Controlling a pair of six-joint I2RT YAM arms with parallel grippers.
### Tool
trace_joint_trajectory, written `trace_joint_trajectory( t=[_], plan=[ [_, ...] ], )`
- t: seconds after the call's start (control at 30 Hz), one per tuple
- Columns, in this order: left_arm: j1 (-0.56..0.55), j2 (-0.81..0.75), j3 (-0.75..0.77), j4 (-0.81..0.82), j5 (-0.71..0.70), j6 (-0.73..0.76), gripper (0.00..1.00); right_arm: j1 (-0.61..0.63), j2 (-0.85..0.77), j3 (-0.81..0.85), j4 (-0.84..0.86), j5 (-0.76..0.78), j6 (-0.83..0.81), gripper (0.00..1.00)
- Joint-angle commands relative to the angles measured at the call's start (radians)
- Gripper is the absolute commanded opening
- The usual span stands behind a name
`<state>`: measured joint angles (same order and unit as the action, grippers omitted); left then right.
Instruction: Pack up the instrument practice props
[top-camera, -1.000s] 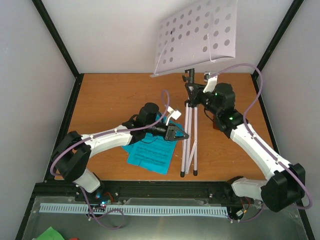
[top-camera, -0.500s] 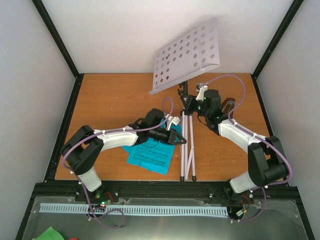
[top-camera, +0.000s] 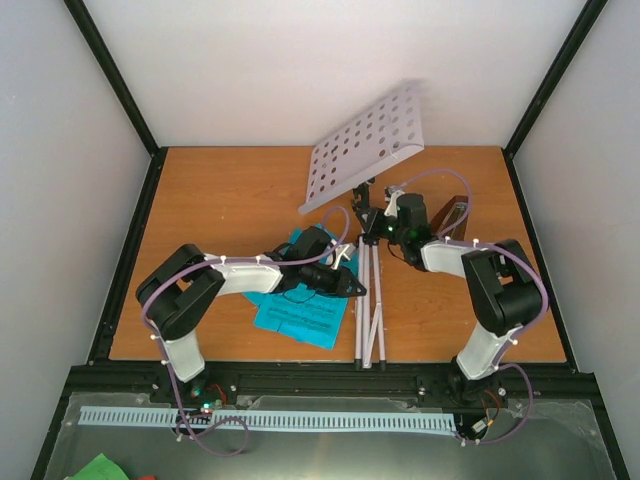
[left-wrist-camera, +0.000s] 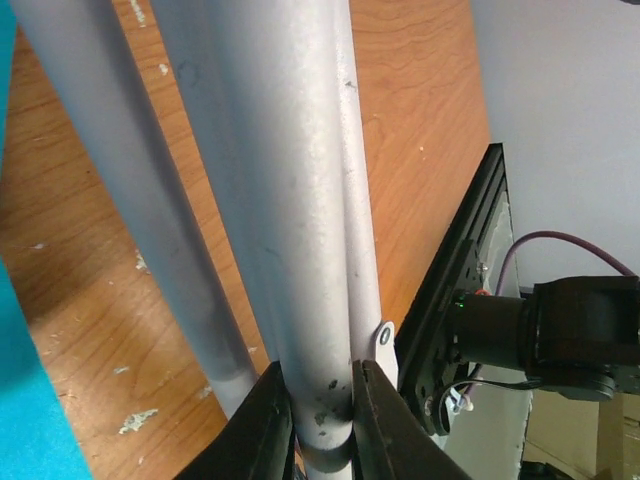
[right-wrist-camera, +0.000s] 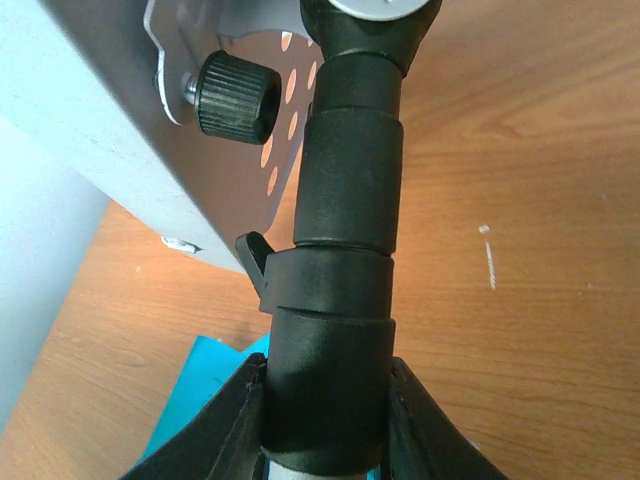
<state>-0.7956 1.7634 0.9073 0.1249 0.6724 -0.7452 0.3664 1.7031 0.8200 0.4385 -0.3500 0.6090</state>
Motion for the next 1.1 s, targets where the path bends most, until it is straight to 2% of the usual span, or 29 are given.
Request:
trace_joint_trajectory(
  t=[0.0,0.27,0.57,1.07],
  plan=[
    [0.065,0.019,0.046,0.241,-0.306,0.082,0.0,0.025,0.036,-0.026,0.04,-0.162,-0.048,0.03],
    [0.066,0.068,0.045,0.232,-0.321,0.1,0.0,0.023,0.128,-0.024,0.069,-0.148,-0.071,0.05],
    [0.066,0.091,0.035,0.216,-0.331,0.1,0.01,0.022,0.148,-0.037,0.078,-0.11,-0.127,0.29],
    [0.066,0.095,0.028,0.219,-0.321,0.095,0.01,0.023,0.227,0.0,0.072,-0.106,-0.187,0.35]
  ],
)
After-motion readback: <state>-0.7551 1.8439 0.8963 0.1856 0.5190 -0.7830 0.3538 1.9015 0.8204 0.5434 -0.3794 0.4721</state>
